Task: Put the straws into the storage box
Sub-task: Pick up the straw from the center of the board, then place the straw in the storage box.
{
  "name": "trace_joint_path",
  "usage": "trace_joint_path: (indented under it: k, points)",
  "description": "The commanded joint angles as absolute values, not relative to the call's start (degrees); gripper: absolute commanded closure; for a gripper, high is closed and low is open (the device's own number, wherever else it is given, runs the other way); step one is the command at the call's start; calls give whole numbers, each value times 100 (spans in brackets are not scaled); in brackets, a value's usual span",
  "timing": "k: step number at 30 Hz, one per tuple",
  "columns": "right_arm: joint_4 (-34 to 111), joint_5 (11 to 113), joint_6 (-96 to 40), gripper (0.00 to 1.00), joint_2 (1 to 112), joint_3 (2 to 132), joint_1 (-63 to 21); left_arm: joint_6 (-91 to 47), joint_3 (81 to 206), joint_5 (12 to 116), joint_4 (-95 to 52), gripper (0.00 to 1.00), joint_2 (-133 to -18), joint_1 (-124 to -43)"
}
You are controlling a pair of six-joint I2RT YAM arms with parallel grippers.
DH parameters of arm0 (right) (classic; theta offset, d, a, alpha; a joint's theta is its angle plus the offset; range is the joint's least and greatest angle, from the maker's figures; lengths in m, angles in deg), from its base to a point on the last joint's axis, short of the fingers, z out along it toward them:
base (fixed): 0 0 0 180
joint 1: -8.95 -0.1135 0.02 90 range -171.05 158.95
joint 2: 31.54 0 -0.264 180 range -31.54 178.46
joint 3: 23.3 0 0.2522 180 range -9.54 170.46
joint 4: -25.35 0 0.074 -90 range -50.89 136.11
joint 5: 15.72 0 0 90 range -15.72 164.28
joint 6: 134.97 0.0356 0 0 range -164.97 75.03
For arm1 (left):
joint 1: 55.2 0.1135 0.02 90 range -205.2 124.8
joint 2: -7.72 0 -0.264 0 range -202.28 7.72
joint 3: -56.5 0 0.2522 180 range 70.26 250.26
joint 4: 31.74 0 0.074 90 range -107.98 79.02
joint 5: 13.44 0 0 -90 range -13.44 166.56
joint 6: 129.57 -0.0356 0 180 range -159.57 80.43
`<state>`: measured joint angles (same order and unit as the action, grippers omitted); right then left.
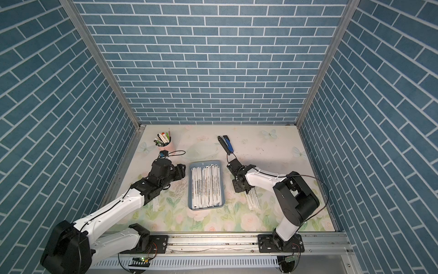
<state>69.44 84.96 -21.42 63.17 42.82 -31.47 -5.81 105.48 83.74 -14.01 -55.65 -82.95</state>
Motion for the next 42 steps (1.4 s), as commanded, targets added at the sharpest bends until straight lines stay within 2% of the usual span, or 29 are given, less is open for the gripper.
trace_joint_path:
  k: [1, 6, 15, 21, 26, 32, 42]
  points:
    - [6856, 8485, -2203, 90, 6457, 4171, -3113, -642, 10548, 8324, -1464, 32, -5602, -8340]
    - [6828, 8270, -2118, 95, 6346, 4195, -3113, -624, 10523, 8349, -1464, 32, -5587, -8358]
    - [6931, 7552, -1410, 96, 5578, 4642, -3201, -566, 10482, 8359, -1433, 32, -5509, -8361]
    - [6653, 7788, -290, 98, 5409, 5236, -4001, -332, 10658, 8632, -880, 32, -5608, -8350]
    - [5561, 8098, 582, 100, 5902, 5487, -4701, -205, 10820, 8735, -566, 33, -5746, -8350]
    - [4923, 8162, 750, 100, 6942, 6183, -5180, -197, 10696, 8671, -673, 33, -5578, -8334]
    - [4450, 7505, 1141, 100, 7574, 5947, -5258, -366, 10507, 8503, -604, 32, -5278, -8039]
